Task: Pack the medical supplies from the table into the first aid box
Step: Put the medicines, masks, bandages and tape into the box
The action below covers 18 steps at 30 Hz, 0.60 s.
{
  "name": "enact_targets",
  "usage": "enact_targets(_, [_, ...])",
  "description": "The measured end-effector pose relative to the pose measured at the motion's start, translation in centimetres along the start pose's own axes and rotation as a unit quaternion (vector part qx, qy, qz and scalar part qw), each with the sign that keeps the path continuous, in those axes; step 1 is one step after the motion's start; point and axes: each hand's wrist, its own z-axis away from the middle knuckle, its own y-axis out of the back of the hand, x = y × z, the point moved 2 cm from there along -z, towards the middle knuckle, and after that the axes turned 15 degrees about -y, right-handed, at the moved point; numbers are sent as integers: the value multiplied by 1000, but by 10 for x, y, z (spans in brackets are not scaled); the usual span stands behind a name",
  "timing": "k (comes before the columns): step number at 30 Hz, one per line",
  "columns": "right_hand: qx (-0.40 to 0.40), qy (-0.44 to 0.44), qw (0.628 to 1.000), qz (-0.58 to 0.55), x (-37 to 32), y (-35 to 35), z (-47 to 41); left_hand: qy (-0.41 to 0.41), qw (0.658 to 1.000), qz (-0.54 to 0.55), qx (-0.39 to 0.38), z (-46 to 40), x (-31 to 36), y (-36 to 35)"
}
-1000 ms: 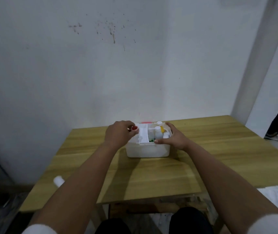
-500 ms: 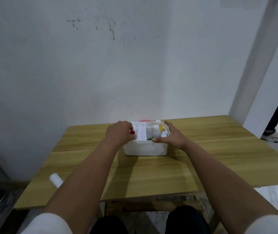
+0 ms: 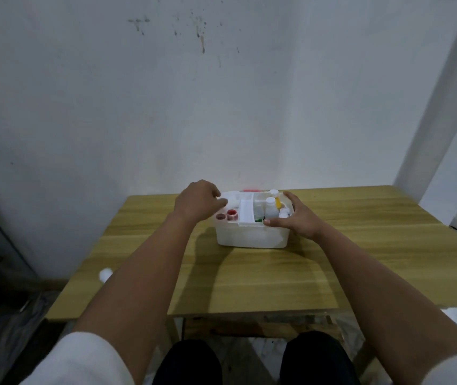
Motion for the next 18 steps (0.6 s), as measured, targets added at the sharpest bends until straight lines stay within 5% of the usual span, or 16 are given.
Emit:
enact_targets(4, [3,8,1000,10,-1,0,1,90,994,-55,21,25,-30,34])
enact_targets(9, [10,16,1000,9,-1,-1,2,251,952,-157,-78,82,-90,65])
enact_targets(14, [9,17,1000,7,-3,-2,5,405,894,-48,-188,129,-152,61])
enact_targets(18, [2,10,1000,5,-4,-3,8,407,865,-42,-292,147,-156,44])
